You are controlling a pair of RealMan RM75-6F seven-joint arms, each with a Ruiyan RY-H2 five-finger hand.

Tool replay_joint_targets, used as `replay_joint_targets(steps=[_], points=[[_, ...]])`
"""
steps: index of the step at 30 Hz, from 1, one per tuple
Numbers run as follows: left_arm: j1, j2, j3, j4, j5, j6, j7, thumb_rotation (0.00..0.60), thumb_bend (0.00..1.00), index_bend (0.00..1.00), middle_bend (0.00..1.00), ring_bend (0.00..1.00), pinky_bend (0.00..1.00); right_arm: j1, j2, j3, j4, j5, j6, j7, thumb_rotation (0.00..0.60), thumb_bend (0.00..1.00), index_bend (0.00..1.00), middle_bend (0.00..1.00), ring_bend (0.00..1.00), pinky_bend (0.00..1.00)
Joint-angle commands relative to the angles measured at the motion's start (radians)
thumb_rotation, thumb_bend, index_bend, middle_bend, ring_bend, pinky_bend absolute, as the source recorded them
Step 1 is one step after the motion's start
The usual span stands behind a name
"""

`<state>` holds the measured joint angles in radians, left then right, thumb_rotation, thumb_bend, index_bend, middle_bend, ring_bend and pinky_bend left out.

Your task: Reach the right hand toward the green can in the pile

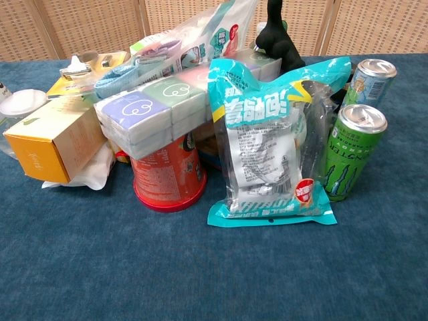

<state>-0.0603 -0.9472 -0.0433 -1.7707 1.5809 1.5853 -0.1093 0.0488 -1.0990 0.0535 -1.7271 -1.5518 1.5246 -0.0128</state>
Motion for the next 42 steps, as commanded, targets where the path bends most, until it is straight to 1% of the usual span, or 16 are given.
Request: replay_joint_targets(steps=[1,5,11,14,18,23,29,33,38,42], points=[[-0.003,0.001,-0.001,-0.002,0.005,-0.001,0.002,0.6,0.0,0.04,0.0,0.0,0.0,-0.001,0.003,-0.005,0.003,0.002,-0.005,0.007,0.598,0.0,0.0,0.0,0.0,0.0],[-0.005,-0.003,-0.002,-0.005,0.011,-0.001,0.006,0.6,0.0,0.04,0.0,0.0,0.0,0.003,0.006,-0.015,0.003,-0.002,-0.025,0.049,0.598,0.0,0.0,0.0,0.0,0.0],[-0.012,-0.01,-0.002,-0.004,0.009,-0.014,0.011,0.6,0.0,0.04,0.0,0.0,0.0,0.027,-0.005,-0.045,-0.014,-0.029,-0.086,0.213,0.598,0.0,0.0,0.0,0.0,0.0],[-0.012,-0.011,-0.003,-0.005,0.003,-0.016,0.014,0.6,0.0,0.04,0.0,0.0,0.0,0.043,-0.036,-0.06,-0.011,-0.038,-0.125,0.269,0.599,0.0,0.0,0.0,0.0,0.0],[-0.008,-0.008,-0.002,-0.011,0.006,-0.009,0.012,0.6,0.0,0.04,0.0,0.0,0.0,0.073,-0.112,-0.067,0.003,-0.046,-0.176,0.308,0.6,0.0,0.0,0.0,0.0,0.0],[0.0,-0.001,-0.002,-0.016,0.01,0.008,0.002,0.6,0.0,0.04,0.0,0.0,0.0,0.108,-0.191,-0.054,-0.005,-0.057,-0.202,0.278,0.6,0.0,0.0,0.0,0.0,0.0],[0.0,-0.003,0.001,-0.014,0.009,0.002,0.008,0.6,0.0,0.04,0.0,0.0,0.0,0.156,-0.252,-0.007,-0.032,0.007,-0.257,0.254,0.6,0.0,0.0,0.0,0.0,0.0],[-0.002,-0.006,-0.001,-0.014,0.004,-0.004,0.014,0.6,0.0,0.04,0.0,0.0,0.0,0.176,-0.295,0.01,-0.043,0.031,-0.27,0.219,0.6,0.0,0.0,0.0,0.0,0.0],[-0.001,-0.006,-0.002,-0.013,0.0,-0.003,0.016,0.6,0.0,0.04,0.0,0.0,0.0,0.188,-0.356,0.021,-0.017,0.056,-0.27,0.18,0.6,0.0,0.0,0.0,0.0,0.0],[0.0,-0.005,-0.003,-0.011,-0.005,-0.003,0.014,0.6,0.0,0.04,0.0,0.0,0.0,0.191,-0.394,0.029,0.013,0.077,-0.264,0.18,0.6,0.0,0.0,0.0,0.0,0.0]])
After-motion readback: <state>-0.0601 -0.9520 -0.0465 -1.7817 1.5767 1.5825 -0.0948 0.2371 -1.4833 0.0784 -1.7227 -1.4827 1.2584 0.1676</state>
